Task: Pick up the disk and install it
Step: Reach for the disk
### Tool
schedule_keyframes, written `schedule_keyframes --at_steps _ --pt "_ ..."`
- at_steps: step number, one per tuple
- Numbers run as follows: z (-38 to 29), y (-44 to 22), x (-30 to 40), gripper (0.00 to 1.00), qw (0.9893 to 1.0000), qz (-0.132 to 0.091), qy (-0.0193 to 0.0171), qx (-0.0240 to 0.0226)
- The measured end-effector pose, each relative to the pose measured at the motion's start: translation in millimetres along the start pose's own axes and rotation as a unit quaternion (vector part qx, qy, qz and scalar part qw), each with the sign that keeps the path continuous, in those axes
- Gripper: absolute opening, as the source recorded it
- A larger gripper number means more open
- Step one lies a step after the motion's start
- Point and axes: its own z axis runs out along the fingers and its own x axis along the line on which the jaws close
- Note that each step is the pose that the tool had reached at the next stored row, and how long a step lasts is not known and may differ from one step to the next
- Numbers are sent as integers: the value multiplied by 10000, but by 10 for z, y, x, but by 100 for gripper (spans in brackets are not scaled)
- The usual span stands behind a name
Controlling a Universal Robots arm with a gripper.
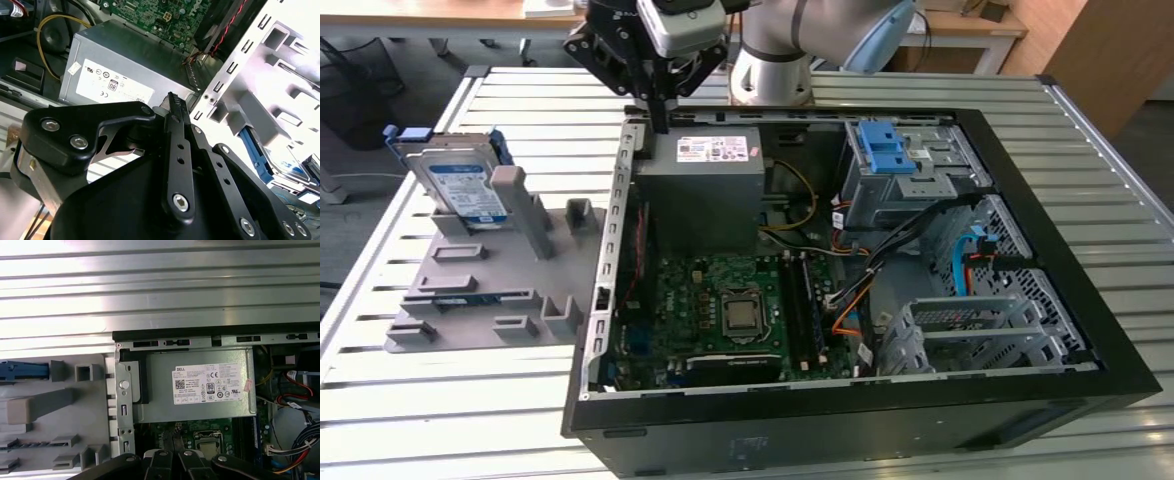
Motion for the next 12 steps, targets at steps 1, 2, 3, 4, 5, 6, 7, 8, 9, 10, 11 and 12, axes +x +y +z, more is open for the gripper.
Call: schedule_keyframes --at_steps 1,2,3,4,5,6,7,8,9,10,11,12 --pt "0 -1 4 11 10000 0 0 0" --pt "0 -1 8 11 10000 0 0 0" --pt "0 -1 11 11 10000 0 0 0" --pt "0 -1 15 11 10000 0 0 0" --pt "1 -2 19 11 10000 0 0 0" --pt "1 -2 23 11 10000 0 0 0" --pt "1 -2 29 11 10000 0 0 0" --pt "1 -3 35 11 10000 0 0 0" --pt "1 -3 39 11 10000 0 0 0" --pt "1 -3 42 11 10000 0 0 0" --pt "2 -3 47 11 10000 0 0 0" --pt "2 -4 52 11 10000 0 0 0"
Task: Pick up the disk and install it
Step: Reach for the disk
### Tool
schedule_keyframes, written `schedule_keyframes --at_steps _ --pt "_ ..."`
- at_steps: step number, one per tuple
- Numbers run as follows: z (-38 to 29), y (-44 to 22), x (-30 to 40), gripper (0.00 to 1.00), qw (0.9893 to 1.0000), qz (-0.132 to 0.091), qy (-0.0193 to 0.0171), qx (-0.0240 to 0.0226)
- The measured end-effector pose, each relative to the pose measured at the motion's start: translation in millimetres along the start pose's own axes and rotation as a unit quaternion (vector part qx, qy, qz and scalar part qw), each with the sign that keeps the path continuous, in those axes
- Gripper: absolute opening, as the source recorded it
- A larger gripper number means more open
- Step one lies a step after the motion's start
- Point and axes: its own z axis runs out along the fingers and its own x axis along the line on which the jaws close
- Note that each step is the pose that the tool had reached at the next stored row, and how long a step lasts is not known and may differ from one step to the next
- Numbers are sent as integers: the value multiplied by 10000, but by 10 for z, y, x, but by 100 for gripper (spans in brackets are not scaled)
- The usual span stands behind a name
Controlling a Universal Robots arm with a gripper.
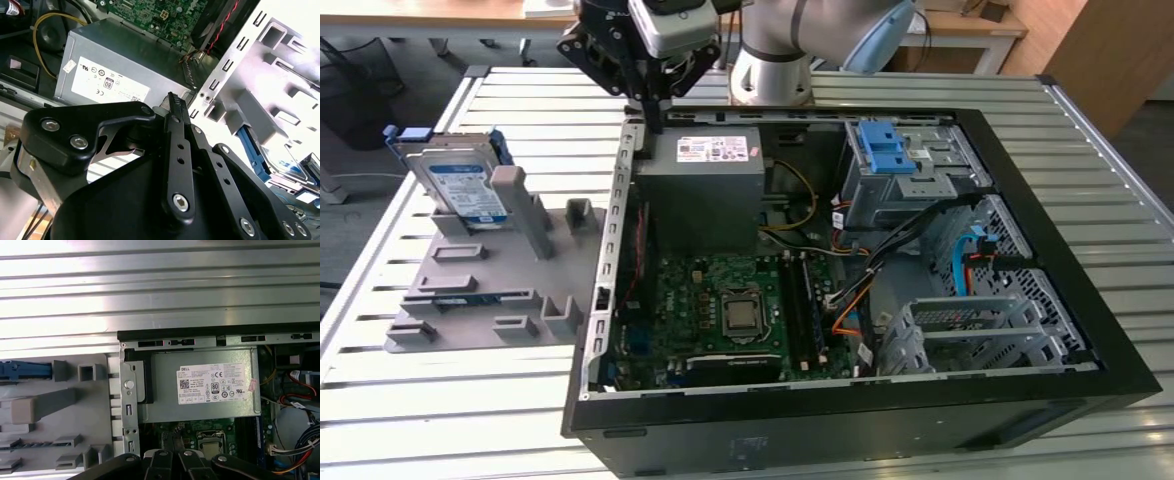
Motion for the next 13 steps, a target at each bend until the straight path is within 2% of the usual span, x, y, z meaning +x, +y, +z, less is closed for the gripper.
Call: schedule_keyframes --at_steps 13 --pt "2 -5 69 11 10000 0 0 0"
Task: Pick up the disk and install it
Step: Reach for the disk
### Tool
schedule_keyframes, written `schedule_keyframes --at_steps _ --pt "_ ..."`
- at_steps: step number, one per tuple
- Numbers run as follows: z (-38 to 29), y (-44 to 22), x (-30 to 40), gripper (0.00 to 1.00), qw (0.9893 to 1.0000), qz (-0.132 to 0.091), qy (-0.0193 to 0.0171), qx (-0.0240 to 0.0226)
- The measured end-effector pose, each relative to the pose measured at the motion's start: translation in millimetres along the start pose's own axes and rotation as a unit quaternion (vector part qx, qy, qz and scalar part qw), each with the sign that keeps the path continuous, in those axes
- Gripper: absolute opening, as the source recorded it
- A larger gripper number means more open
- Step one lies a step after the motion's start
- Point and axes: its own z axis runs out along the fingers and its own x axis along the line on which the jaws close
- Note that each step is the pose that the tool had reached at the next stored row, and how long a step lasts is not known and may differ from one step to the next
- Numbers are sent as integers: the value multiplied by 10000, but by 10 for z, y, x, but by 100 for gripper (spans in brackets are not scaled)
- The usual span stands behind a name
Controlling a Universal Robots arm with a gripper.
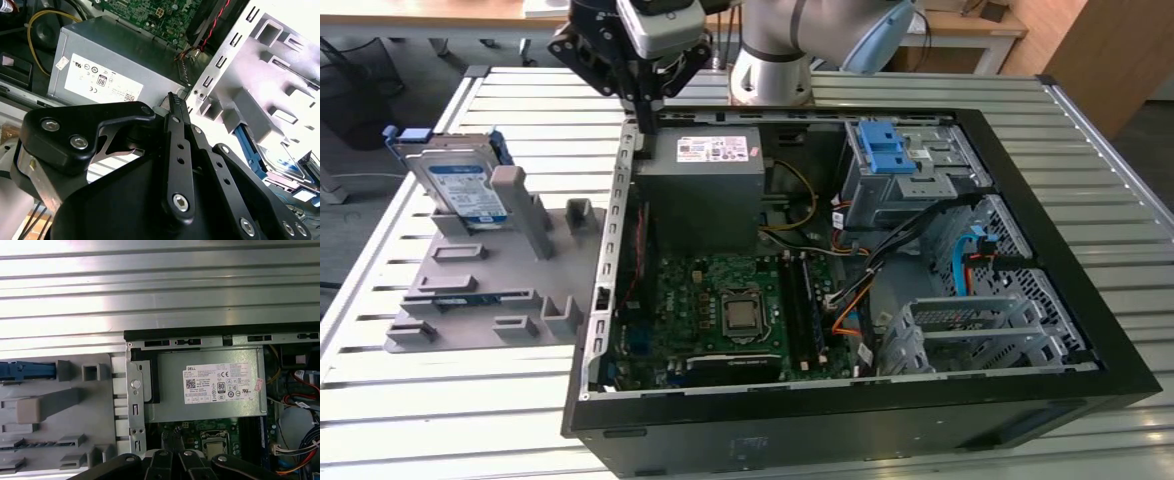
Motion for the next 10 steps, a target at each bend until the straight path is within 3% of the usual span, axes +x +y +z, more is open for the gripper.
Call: schedule_keyframes --at_steps 10 --pt "2 -4 45 11 10000 0 0 0"
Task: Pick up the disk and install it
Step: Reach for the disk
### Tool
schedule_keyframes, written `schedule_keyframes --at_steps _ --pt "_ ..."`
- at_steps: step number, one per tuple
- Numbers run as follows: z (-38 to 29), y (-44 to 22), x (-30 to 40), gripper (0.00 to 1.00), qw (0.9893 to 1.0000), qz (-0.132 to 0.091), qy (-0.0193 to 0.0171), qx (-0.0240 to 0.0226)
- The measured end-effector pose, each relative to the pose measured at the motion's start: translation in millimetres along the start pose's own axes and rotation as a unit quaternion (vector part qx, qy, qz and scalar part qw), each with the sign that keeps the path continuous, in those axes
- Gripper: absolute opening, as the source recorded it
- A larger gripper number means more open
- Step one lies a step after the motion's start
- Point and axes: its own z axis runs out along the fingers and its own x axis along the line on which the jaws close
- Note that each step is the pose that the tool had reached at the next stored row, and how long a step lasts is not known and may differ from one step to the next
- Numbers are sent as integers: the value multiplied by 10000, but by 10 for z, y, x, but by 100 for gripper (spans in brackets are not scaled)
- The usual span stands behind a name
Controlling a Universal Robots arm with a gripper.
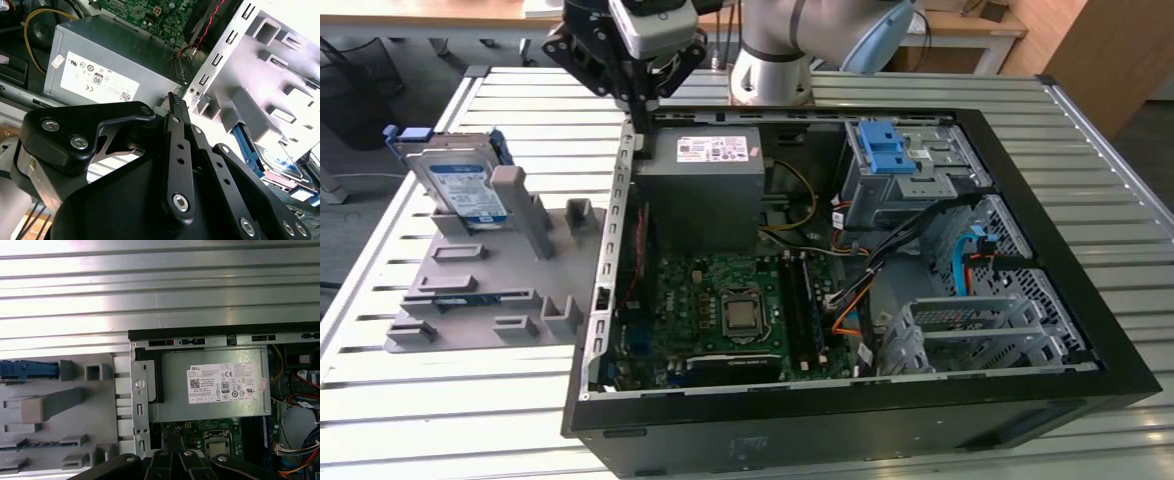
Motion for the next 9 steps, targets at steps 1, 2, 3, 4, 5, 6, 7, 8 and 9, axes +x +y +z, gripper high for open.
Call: schedule_keyframes --at_steps 1,2,3,4,5,6,7,8,9 --pt "0 0 5 11 10000 0 0 0" --pt "0 0 8 11 10000 0 0 0" --pt "1 -1 12 11 10000 0 0 0" --pt "1 -1 17 11 10000 0 0 0" --pt "1 -1 21 11 10000 0 0 0" --pt "1 -2 24 11 10000 0 0 0" --pt "1 -2 28 11 10000 0 0 0" --pt "2 -3 33 11 10000 0 0 0" --pt "2 -3 38 11 10000 0 0 0"
